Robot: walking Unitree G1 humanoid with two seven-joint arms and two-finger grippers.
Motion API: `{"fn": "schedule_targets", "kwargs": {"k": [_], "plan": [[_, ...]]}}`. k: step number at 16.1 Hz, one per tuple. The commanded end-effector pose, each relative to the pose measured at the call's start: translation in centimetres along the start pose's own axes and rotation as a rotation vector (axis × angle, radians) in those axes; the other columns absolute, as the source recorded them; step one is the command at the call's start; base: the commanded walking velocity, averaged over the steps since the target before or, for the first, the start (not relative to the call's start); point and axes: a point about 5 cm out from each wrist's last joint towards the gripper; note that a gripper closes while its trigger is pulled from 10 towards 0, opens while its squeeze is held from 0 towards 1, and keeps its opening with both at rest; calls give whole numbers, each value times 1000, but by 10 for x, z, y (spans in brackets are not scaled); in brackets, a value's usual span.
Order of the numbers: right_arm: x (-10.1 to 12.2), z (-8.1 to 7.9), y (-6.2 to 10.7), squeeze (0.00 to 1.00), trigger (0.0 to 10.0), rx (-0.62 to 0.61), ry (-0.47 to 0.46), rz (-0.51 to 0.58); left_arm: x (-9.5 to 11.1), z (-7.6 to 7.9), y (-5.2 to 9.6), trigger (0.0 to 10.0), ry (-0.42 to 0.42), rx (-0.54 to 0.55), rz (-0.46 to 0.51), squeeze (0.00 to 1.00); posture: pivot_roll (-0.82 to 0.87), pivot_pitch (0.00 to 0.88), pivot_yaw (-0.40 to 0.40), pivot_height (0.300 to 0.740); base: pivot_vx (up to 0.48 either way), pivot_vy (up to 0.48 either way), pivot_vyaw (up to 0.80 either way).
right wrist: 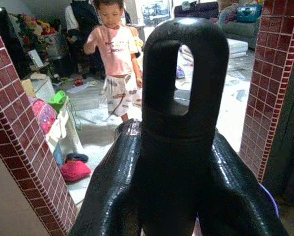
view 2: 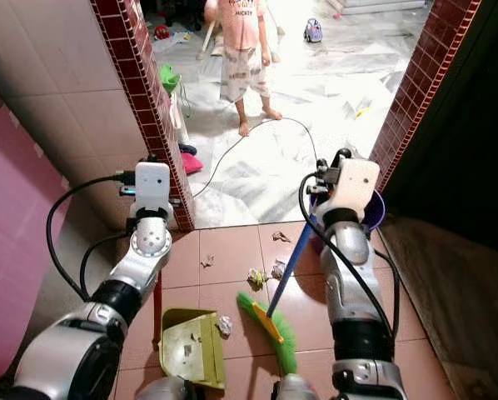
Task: Sweep floor
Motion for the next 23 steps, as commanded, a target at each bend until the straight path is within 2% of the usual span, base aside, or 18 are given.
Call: {"fn": "schedule_targets", "kwargs": {"k": [1,4,6,7,8,11,12,14,17,20,21,23], "plan": [[6,-1,1,0,10000,2,30,10,4,-9,-8,10000,-32,62,11,0,-262,0,66,740,0,0,0],[10,-9,-2,0,10000,4,3,15,7,-2,-8,10000,19,37,4,0,-269,0,73,740,0,0,0],[12,-14,-4,0,10000,3,-40,18,11,13,-2,10000,108,-42,9,0,-264,0,73,740,0,0,0],[12,-15,-6,0,10000,-2,-85,8,13,24,2,10000,203,-97,-26,0,-257,0,73,740,0,0,0],[12,-18,-8,0,10000,4,-99,8,16,35,6,10000,252,-152,-33,0,-254,0,71,740,0,0,0],[15,-23,-11,0,10000,40,-106,23,23,52,15,10000,296,-227,-21,0,-249,0,68,740,0,0,0],[13,-23,-10,0,10000,45,-134,-6,23,58,20,10000,319,-261,-26,0,-247,0,66,740,0,0,0],[11,-24,-10,0,10000,52,-188,-47,21,61,24,10000,333,-275,-41,0,-244,0,63,740,0,0,0],[19,-23,-15,0,10000,14,-285,-62,14,57,23,10000,377,-234,-89,0,-248,0,64,740,0,0,0],[36,-28,-21,0,10000,83,-458,-100,6,47,20,10000,403,-194,-121,0,-247,0,66,740,0,0,0],[38,-28,-22,0,10000,116,-460,-118,4,46,19,10000,402,-192,-124,0,-247,0,65,740,0,0,0],[42,-21,-22,0,10000,181,-360,-108,3,41,17,10000,418,-182,-117,0,-243,0,63,740,0,0,0]]}}
Point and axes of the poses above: a point about 5 cm out from each wrist's last joint towards the gripper, its own y axis pointing back from the gripper into the wrist, its own x axis along the axis of the wrist's last joint, z = x × y, and after that the axes turned 9 degrees about -y, right-handed
